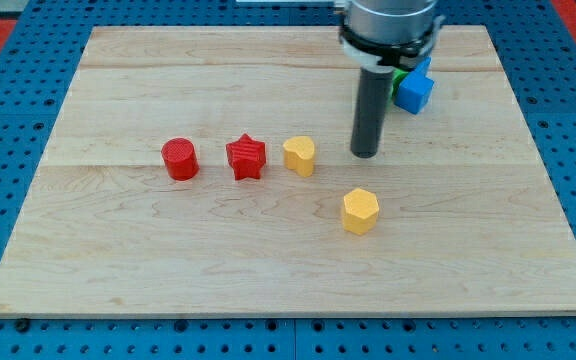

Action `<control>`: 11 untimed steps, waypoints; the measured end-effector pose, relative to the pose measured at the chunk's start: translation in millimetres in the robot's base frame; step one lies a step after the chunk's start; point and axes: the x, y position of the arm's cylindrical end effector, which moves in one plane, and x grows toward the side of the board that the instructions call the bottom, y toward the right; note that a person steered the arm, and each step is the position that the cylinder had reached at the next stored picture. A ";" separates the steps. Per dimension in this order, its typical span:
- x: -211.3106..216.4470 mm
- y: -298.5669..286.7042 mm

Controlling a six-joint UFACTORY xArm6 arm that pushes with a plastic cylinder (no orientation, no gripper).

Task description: Push yellow heart up a bit

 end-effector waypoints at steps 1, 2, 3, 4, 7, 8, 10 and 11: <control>-22.4 -39.6; -12.4 -96.5; -4.2 -107.4; -3.9 -107.4; 9.1 -51.8; 29.6 -10.6; 94.5 -26.9; 104.9 -61.9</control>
